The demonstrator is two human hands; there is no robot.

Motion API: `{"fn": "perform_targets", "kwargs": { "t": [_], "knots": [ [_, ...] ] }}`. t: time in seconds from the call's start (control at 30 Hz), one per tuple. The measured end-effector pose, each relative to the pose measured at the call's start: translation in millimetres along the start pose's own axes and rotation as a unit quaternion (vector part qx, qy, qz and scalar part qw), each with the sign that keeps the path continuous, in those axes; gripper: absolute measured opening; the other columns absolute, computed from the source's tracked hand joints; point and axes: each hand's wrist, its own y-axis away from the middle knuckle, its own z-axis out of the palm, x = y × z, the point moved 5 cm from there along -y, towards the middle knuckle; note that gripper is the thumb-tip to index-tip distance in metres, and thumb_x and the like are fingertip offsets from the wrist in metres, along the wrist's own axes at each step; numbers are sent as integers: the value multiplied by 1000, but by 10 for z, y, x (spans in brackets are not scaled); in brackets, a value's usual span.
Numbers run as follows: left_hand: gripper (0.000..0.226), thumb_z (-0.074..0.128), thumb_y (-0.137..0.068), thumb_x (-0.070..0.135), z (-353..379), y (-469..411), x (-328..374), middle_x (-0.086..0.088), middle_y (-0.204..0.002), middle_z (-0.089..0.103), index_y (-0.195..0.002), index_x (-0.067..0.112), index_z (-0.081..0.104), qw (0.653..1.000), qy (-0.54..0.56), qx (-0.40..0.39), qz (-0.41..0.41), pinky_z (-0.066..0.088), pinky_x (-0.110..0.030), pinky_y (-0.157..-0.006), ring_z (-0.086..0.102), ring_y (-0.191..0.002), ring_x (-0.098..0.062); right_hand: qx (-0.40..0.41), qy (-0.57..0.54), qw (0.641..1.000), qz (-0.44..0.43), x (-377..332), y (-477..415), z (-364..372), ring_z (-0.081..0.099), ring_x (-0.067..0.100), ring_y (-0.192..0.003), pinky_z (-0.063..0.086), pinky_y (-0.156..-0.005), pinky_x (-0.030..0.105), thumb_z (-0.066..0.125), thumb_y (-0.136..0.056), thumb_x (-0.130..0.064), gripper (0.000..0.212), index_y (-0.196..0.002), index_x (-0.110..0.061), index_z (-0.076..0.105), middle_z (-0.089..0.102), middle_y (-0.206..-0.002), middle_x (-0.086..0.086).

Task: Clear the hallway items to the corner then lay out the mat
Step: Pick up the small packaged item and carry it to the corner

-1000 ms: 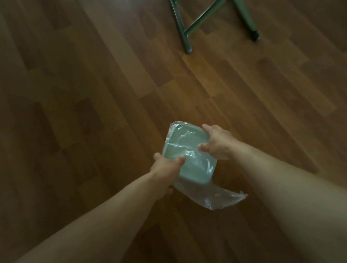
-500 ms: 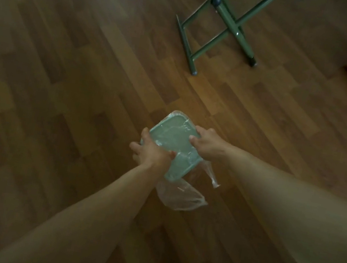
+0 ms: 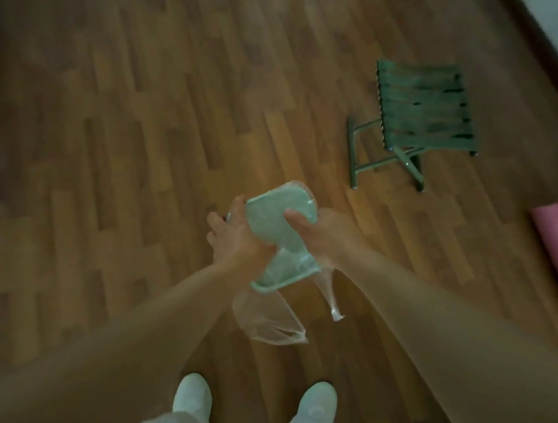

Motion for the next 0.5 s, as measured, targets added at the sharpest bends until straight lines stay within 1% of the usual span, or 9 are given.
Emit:
{"fn": "perform_targets", "kwargs": {
  "t": [0.07,0.13,0.2,0.3,0.33,0.4,0.43,0.47,0.5],
  "knots": [
    [92,76,-71,21,-516,253,104,-10,-135,23,-144,34,21,1000,11,11,0,42,-40,-100,38,-122,-32,9,32,999,-16,-441,301,-224,63,22,-75,46,-63,33,34,-85,-71,69,-91,-11,67,66,-84,6],
    [94,77,-70,21,-1053,514,147,-9,-133,23,-144,34,21,999,26,24,-9,41,-40,-101,38,-122,-32,15,71,997,-36,-909,597,-391,61,21,-69,44,-58,31,33,-85,-71,69,-85,-10,63,63,-75,4],
    [95,77,-69,20,-1555,776,149,-8,-132,23,-144,34,21,998,48,41,-16,41,-40,-101,36,-122,-32,16,114,991,-64,-1406,887,-487,56,16,-62,39,-52,28,35,-85,-70,62,-84,-14,60,57,-67,0],
    [91,77,-68,20,-2298,1130,42,-7,-127,24,-141,33,24,994,73,82,-26,42,-35,-90,34,-120,-32,-3,163,979,-120,-2183,1268,-479,59,15,-66,43,-58,28,36,-83,-71,60,-94,-19,64,61,-77,-2],
    [89,77,-68,19,-2527,1256,-40,-6,-125,24,-139,34,26,991,85,97,-37,42,-35,-88,34,-119,-32,-10,184,973,-142,-2429,1412,-442,59,15,-65,43,-57,28,36,-82,-73,61,-92,-19,63,62,-76,-2],
    [87,76,-68,18,-2969,1502,-210,-4,-119,24,-137,33,27,984,105,131,-51,45,-36,-85,35,-116,-31,-13,225,956,-185,-2900,1685,-370,55,13,-52,39,-49,27,31,-80,-77,66,-73,-17,59,57,-61,-3],
    [87,77,-68,18,-3215,1654,-338,-4,-117,24,-137,33,27,980,115,152,-59,46,-36,-85,36,-116,-31,-16,248,945,-211,-3175,1851,-298,49,12,-43,37,-47,26,28,-79,-79,70,-62,-16,54,51,-51,-4],
    [87,77,-68,19,-3415,1780,-458,-5,-118,25,-138,31,27,975,124,169,-69,47,-37,-87,37,-116,-32,-18,268,934,-235,-3419,1998,-223,44,11,-37,37,-45,26,25,-79,-81,73,-55,-16,50,46,-45,-5],
    [89,78,-68,19,-3596,1906,-576,-7,-122,26,-139,30,26,970,135,185,-81,47,-40,-92,38,-118,-34,-20,285,922,-263,-3647,2144,-135,43,11,-35,38,-45,26,24,-78,-81,74,-54,-16,49,44,-44,-5]
  ]
}}
